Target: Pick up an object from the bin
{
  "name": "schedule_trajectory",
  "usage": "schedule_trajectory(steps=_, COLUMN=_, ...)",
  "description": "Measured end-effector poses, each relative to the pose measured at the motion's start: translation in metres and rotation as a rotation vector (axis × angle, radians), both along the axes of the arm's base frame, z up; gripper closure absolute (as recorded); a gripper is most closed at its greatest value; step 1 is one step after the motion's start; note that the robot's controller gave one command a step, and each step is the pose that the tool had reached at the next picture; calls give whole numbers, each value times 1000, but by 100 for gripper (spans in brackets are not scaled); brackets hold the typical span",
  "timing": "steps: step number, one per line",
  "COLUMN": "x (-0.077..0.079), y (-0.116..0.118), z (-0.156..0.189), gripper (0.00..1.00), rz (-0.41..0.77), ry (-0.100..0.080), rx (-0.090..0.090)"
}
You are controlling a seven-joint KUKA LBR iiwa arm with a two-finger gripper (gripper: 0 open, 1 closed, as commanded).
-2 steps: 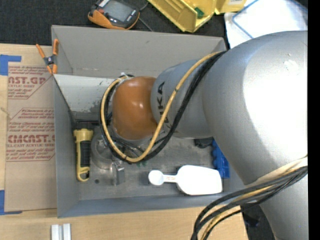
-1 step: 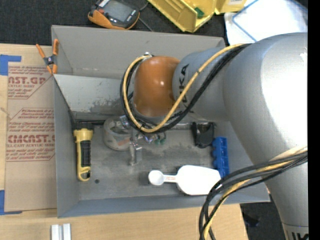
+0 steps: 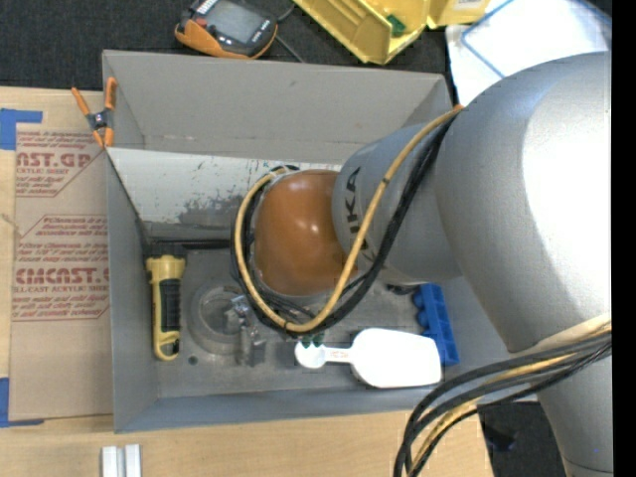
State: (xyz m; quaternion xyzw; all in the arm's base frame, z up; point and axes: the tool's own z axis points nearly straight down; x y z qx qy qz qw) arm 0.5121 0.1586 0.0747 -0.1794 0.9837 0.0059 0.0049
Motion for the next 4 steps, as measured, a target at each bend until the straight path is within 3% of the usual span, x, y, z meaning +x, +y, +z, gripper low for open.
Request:
schedule_trajectory(steps=3, x=0, y=0, z=0, gripper=100, rz=0, ry=0, rx=0)
schedule_trajectory(steps=4, x=17, y=-13, z=71, gripper=100, rz=49, ry=1, rx=0)
